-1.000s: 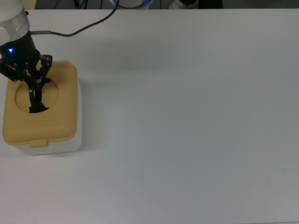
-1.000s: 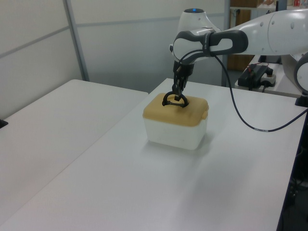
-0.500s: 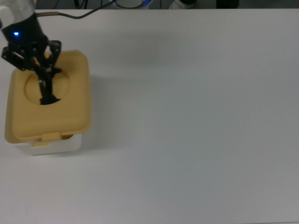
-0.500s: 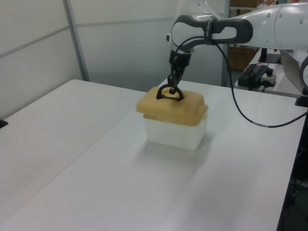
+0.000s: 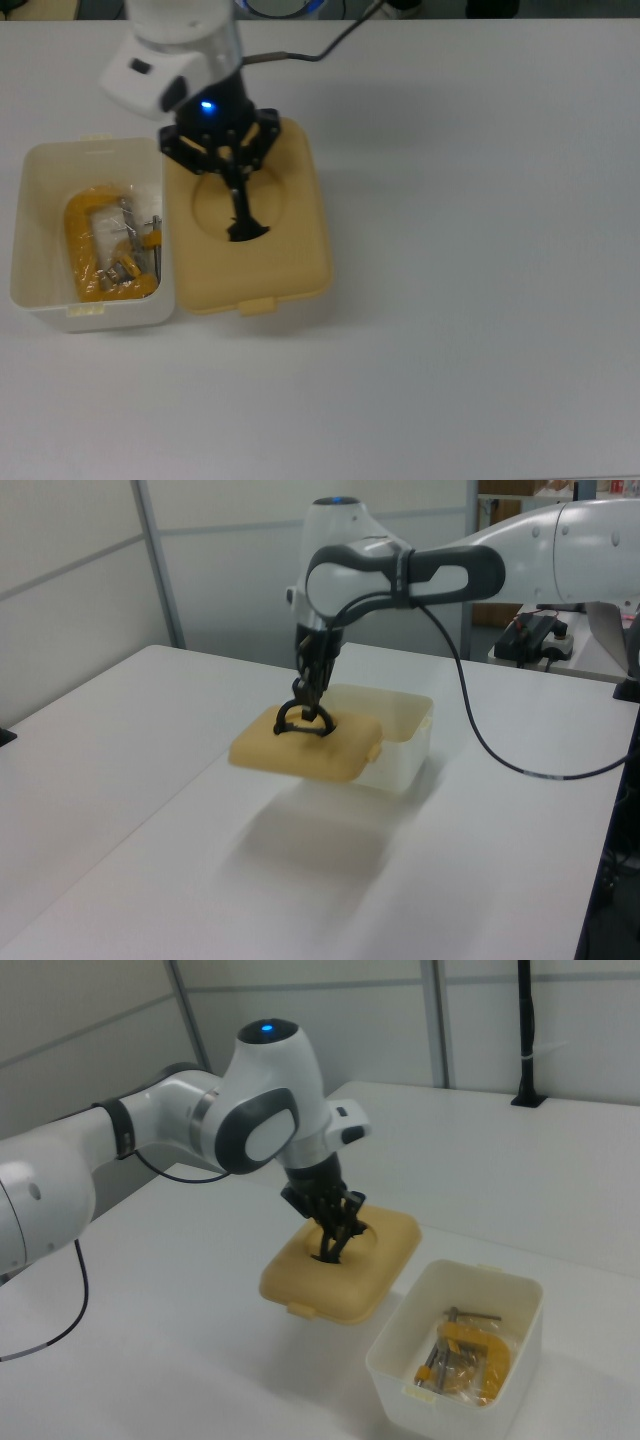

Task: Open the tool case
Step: 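Lift the tan lid by its handle off the white case, then move the lid beside the case and lower it onto the table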

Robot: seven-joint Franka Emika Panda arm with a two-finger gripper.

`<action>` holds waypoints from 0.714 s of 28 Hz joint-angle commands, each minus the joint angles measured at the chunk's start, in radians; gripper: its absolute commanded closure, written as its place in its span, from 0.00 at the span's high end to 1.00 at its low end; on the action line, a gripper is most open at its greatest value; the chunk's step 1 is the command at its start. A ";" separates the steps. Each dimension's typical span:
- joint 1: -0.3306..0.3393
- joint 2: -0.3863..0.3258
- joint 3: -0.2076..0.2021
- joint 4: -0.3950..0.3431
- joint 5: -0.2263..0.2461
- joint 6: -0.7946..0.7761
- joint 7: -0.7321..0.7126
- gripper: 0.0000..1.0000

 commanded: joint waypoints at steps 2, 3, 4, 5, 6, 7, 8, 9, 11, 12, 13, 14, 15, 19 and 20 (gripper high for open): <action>0.106 -0.074 -0.010 -0.112 -0.063 -0.008 0.101 0.00; 0.120 -0.082 -0.010 -0.130 -0.069 -0.005 0.106 0.00; 0.146 -0.093 -0.010 -0.159 -0.078 0.001 0.116 0.00; 0.155 -0.093 -0.010 -0.170 -0.083 0.003 0.123 0.00; 0.164 -0.093 -0.010 -0.178 -0.087 0.004 0.130 0.00; 0.171 -0.091 -0.010 -0.182 -0.090 0.007 0.136 0.00; 0.178 -0.090 -0.010 -0.191 -0.096 0.016 0.144 0.00; 0.192 -0.088 -0.010 -0.225 -0.109 0.057 0.161 0.00; 0.210 -0.090 -0.010 -0.271 -0.122 0.119 0.184 0.00; 0.220 -0.088 -0.010 -0.291 -0.130 0.153 0.198 0.00; 0.235 -0.084 -0.010 -0.326 -0.148 0.215 0.222 0.00; 0.238 -0.081 -0.010 -0.340 -0.158 0.242 0.233 0.00; 0.240 -0.078 -0.010 -0.349 -0.162 0.263 0.244 0.00; 0.241 -0.039 -0.010 -0.351 -0.167 0.318 0.277 0.00; 0.243 -0.036 -0.010 -0.353 -0.170 0.335 0.281 0.00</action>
